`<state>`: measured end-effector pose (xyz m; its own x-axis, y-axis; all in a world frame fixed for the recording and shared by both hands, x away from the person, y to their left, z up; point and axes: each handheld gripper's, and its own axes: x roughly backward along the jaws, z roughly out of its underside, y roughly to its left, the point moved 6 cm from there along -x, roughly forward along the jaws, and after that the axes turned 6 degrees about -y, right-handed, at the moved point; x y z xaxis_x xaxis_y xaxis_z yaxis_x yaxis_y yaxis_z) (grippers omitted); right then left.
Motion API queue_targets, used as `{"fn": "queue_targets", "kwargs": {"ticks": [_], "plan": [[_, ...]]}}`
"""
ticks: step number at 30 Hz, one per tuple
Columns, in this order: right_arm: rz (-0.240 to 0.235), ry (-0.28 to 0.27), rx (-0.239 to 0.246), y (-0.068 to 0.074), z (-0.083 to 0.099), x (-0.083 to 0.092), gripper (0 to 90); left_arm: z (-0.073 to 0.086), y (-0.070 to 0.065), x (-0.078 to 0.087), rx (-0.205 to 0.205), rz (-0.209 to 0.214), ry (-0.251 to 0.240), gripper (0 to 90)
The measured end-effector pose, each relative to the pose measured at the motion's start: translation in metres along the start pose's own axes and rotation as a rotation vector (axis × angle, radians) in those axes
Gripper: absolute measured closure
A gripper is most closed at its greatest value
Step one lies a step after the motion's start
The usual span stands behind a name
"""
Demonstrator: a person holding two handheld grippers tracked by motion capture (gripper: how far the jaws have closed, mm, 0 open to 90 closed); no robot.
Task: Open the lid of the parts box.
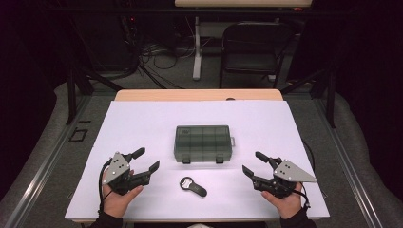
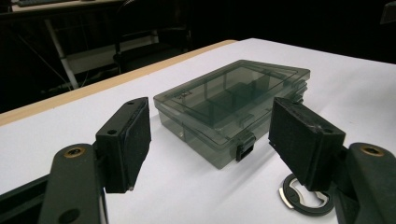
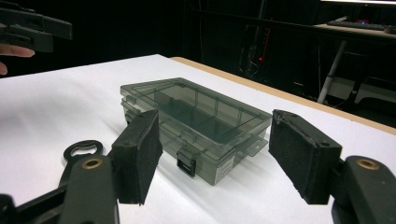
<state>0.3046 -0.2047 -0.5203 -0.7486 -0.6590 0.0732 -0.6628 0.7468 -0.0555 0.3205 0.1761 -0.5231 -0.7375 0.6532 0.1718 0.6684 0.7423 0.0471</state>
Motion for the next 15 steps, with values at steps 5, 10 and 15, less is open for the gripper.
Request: {"fn": "queue_targets", "kwargs": {"ticks": [5,10,15], "plan": [[0.009,0.002,0.015,-0.0009,-0.0001,-0.0001,33.2,0.0027,0.0028,-0.0030,0.009,-0.011,0.021,32.0],[0.013,0.013,0.016,-0.0032,0.0017,-0.0033,33.5,0.0058,0.0006,-0.0043,0.013,0.001,0.045,34.4],[0.022,0.037,0.023,-0.0039,0.0052,-0.0041,33.9,0.0044,-0.0026,-0.0063,0.008,0.008,0.046,35.2]]}}
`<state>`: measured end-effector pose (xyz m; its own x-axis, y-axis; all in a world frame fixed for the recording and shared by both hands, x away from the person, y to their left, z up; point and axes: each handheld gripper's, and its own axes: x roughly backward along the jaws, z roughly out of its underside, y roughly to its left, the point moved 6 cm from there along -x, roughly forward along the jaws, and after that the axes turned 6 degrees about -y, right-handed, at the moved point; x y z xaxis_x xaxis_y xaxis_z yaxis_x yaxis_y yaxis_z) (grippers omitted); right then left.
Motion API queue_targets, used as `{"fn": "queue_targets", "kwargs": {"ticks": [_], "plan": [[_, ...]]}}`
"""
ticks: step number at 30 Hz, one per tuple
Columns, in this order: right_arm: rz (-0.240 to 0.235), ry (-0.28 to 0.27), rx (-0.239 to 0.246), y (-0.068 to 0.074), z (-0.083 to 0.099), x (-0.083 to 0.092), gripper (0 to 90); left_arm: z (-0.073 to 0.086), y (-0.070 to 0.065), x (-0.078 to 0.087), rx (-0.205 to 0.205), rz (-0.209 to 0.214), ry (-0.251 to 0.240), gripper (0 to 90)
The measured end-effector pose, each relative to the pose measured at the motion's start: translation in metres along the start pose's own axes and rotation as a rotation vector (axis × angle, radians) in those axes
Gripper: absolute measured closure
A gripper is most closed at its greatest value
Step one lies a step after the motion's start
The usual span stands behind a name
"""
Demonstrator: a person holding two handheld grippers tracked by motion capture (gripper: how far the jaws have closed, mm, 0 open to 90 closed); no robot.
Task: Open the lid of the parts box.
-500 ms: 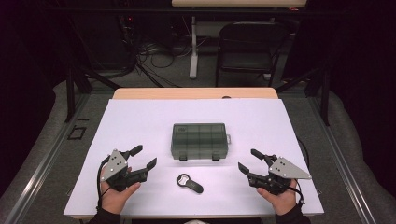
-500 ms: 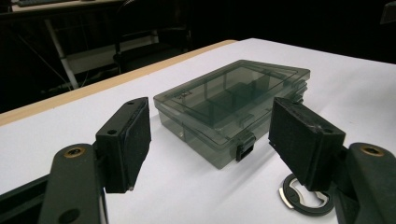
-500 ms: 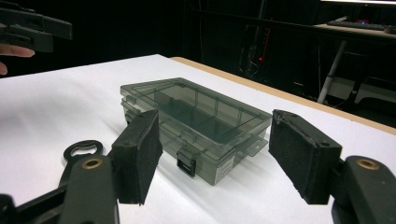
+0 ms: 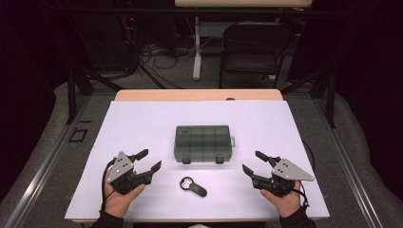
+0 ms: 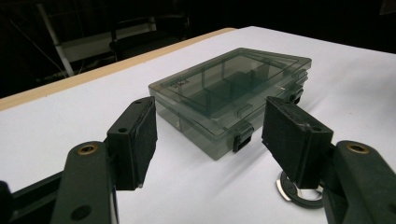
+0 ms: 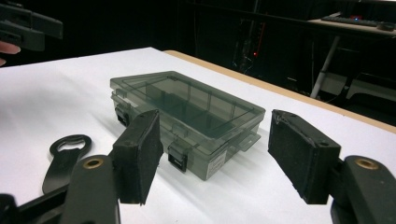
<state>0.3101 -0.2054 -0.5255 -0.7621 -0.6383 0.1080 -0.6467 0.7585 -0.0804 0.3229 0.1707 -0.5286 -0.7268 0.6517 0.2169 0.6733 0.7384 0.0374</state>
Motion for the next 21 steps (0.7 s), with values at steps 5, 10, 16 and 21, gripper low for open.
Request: {"fn": "queue_targets", "kwargs": {"ticks": [5,10,16,21], "plan": [[0.004,0.009,0.004,-0.001,0.001,0.001,33.9,0.001,0.003,-0.004,0.020,-0.002,0.012,33.9],[0.009,0.002,-0.014,-0.003,0.000,0.000,33.9,0.005,0.004,-0.006,0.022,-0.009,0.044,33.9],[-0.005,0.001,-0.037,-0.004,0.000,-0.005,33.9,0.005,0.009,-0.005,0.018,-0.037,0.048,33.9],[-0.013,0.006,-0.041,-0.004,0.000,-0.007,34.1,0.007,0.013,-0.003,0.033,-0.051,0.055,33.8]]}}
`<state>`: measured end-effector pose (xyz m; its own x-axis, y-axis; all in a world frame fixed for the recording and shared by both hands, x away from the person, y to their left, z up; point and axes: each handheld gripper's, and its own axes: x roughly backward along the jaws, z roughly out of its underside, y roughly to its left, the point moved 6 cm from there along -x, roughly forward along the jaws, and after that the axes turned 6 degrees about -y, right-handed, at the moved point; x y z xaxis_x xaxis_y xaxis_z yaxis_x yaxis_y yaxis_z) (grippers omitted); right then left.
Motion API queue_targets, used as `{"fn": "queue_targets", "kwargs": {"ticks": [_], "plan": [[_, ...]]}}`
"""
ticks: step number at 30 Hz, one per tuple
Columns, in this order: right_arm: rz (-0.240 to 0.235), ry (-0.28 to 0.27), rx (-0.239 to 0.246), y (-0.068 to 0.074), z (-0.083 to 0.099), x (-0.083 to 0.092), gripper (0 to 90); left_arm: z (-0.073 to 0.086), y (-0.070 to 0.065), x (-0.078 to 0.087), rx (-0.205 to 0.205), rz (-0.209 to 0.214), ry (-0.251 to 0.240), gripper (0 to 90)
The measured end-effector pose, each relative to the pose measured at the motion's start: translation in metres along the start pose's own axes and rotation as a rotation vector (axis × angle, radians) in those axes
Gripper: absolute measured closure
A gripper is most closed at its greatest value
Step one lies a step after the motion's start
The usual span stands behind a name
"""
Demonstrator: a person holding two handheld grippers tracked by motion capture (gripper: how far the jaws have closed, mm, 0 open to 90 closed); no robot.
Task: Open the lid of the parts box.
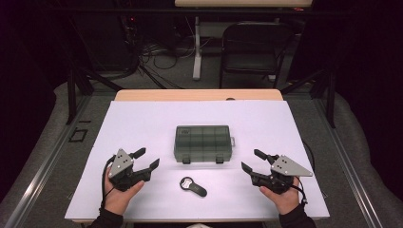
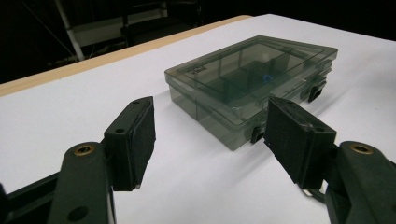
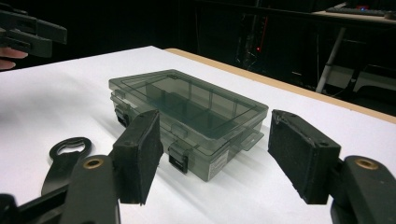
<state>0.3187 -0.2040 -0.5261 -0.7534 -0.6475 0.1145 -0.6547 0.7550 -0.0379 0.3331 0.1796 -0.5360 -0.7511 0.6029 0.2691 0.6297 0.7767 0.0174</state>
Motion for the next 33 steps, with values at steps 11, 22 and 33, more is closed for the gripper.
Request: {"fn": "queue_targets", "kwargs": {"ticks": [11,22,33], "plan": [[-0.014,0.025,0.009,-0.001,0.004,-0.013,34.4,-0.001,0.003,0.002,0.007,-0.017,0.002,33.7],[0.042,0.085,-0.048,-0.022,0.007,-0.017,34.5,-0.004,0.006,-0.013,0.007,0.006,0.035,33.7],[0.071,0.183,-0.009,-0.028,0.003,-0.031,37.0,-0.010,0.015,-0.034,0.051,0.019,0.071,37.7]]}}
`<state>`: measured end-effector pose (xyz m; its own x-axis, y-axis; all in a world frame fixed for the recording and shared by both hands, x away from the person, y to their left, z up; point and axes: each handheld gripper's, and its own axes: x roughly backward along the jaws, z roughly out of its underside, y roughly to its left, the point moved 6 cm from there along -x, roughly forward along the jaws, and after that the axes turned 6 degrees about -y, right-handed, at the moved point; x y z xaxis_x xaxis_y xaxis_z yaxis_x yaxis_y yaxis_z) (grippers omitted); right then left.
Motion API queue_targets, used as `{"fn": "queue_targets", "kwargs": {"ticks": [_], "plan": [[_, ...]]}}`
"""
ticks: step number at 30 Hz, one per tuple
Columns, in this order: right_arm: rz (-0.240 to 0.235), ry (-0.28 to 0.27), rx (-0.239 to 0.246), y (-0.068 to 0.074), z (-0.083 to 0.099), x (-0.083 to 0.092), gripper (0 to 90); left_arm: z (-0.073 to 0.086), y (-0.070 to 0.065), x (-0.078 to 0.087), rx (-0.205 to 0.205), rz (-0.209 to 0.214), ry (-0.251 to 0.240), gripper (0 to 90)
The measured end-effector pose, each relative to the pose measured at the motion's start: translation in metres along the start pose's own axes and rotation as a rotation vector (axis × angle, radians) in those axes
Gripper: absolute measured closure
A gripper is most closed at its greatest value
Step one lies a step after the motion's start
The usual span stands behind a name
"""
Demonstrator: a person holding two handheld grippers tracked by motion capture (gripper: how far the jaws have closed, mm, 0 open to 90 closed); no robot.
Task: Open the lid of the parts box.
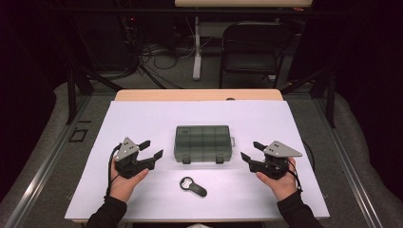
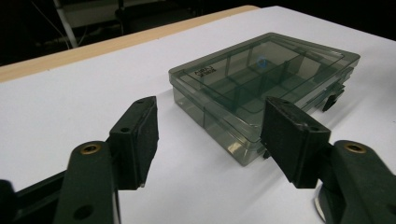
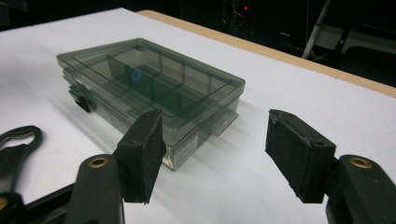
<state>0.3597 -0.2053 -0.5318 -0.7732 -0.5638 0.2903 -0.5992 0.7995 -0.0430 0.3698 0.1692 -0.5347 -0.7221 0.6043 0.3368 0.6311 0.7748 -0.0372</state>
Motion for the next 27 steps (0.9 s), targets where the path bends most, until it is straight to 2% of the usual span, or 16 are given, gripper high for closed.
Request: {"fn": "queue_targets", "kwargs": {"ticks": [6,11,15,17,19,20,22,23,24,25,27], "plan": [[-0.012,0.056,-0.020,-0.006,0.001,-0.010,42.2,-0.003,0.006,-0.010,0.029,-0.006,0.017,43.5],[-0.019,0.082,-0.003,-0.010,0.000,-0.015,45.6,-0.001,0.010,-0.020,0.060,0.015,0.049,46.0],[-0.017,0.108,0.021,-0.015,0.000,-0.021,49.4,-0.002,0.010,-0.025,0.038,0.024,0.086,50.6],[-0.044,0.121,0.015,-0.014,0.000,-0.024,51.7,-0.003,0.009,-0.026,0.034,0.023,0.099,52.8],[-0.035,0.128,0.028,-0.015,-0.001,-0.026,52.8,-0.004,0.008,-0.028,0.031,0.030,0.100,57.3],[-0.040,0.133,0.025,-0.014,-0.001,-0.027,54.5,-0.004,0.007,-0.029,0.027,0.026,0.103,59.8],[-0.065,0.144,0.026,-0.011,0.000,-0.030,66.7,-0.001,0.006,-0.031,0.006,0.015,0.123,67.1],[-0.065,0.144,0.026,-0.011,0.000,-0.030,66.7,0.000,0.006,-0.033,0.002,0.011,0.134,67.1],[-0.071,0.160,0.030,-0.010,0.003,-0.032,73.7,0.002,0.006,-0.034,0.002,0.013,0.147,73.6],[-0.071,0.160,0.030,-0.010,0.003,-0.032,73.7,0.003,0.005,-0.035,0.008,0.021,0.159,73.6],[-0.073,0.180,0.039,-0.009,0.006,-0.033,79.5,0.004,0.005,-0.037,0.003,0.027,0.172,78.8]]}}
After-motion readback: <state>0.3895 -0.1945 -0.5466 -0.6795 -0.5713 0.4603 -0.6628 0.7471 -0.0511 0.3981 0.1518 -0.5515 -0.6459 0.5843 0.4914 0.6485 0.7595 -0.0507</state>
